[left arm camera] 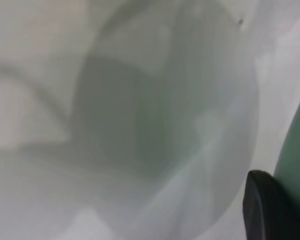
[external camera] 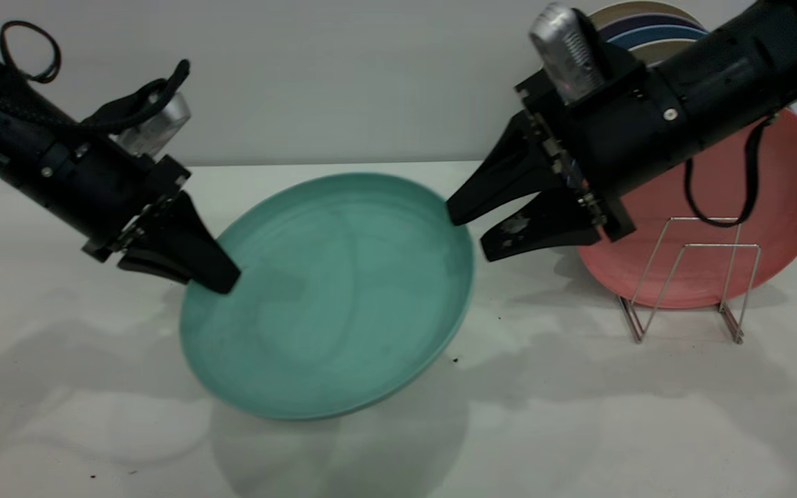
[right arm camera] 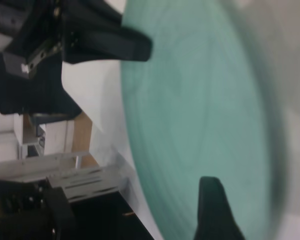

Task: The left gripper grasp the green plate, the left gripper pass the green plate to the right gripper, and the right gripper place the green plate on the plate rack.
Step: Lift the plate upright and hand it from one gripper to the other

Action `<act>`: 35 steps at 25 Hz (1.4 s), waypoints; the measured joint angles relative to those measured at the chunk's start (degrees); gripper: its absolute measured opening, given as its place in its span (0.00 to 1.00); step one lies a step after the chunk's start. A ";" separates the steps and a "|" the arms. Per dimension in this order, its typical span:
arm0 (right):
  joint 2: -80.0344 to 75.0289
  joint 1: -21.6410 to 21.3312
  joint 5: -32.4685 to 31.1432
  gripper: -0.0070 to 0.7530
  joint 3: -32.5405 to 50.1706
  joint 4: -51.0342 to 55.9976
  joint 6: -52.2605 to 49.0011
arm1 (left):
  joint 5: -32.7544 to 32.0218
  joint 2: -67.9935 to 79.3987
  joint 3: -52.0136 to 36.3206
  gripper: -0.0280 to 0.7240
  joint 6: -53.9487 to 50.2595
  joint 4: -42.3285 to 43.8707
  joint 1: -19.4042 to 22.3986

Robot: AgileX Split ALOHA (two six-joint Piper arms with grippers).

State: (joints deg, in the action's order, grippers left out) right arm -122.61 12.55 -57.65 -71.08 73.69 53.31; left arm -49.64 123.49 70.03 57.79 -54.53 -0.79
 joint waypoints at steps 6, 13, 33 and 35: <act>0.00 1.94 1.58 0.64 0.00 0.12 0.25 | 0.08 0.00 0.00 0.06 0.95 -0.95 -0.62; 0.00 2.30 2.87 0.40 0.00 0.13 0.43 | 0.10 0.00 0.00 0.07 1.06 -4.24 -0.66; 0.78 2.30 8.37 0.09 0.00 -5.64 3.25 | -3.77 -1.61 0.06 0.98 1.13 -4.29 -0.66; 1.75 2.12 10.02 0.09 0.00 -8.12 2.45 | -4.25 -3.56 0.06 0.96 1.13 -4.23 -0.66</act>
State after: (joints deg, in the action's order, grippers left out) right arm -120.86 14.67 -47.63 -71.08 65.57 55.76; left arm -53.89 119.93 70.09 58.92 -58.76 -1.45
